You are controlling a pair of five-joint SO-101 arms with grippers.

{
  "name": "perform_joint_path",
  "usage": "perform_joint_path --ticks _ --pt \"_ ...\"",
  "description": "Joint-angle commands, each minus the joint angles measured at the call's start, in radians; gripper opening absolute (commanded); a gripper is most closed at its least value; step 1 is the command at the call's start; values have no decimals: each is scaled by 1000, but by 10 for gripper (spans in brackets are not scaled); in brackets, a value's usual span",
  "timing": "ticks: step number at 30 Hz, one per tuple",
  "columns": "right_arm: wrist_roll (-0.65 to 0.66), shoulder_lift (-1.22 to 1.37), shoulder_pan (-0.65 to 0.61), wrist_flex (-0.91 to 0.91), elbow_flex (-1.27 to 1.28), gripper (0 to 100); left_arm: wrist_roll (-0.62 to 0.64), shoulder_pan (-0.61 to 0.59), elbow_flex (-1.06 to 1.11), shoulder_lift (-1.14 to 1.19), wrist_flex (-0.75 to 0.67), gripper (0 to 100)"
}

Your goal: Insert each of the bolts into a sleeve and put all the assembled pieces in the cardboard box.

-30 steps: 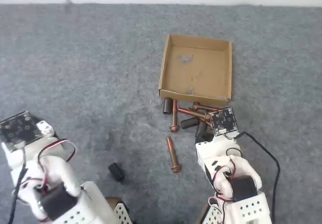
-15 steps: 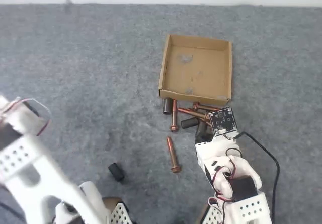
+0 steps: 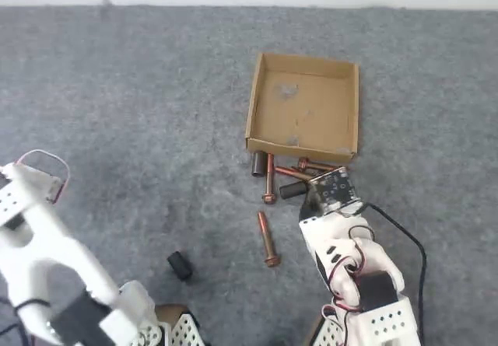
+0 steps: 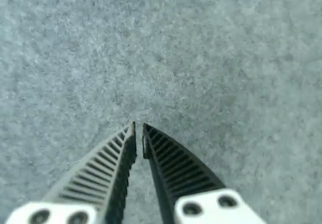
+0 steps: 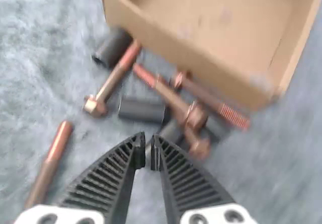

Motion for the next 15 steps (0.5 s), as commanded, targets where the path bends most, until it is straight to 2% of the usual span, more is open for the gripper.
perform_joint_path --ticks 1,8,11,15 --pt "87 -10 -62 -113 9 6 17 -20 -58 0 -51 21" --pt "63 -2 -466 -177 -8 6 17 -40 -56 0 -66 21" --pt "-15 -1 -538 -176 -60 6 17 -48 -58 5 -68 22" --pt "-55 -1 -591 -170 -103 6 17 -44 -58 6 -68 22"
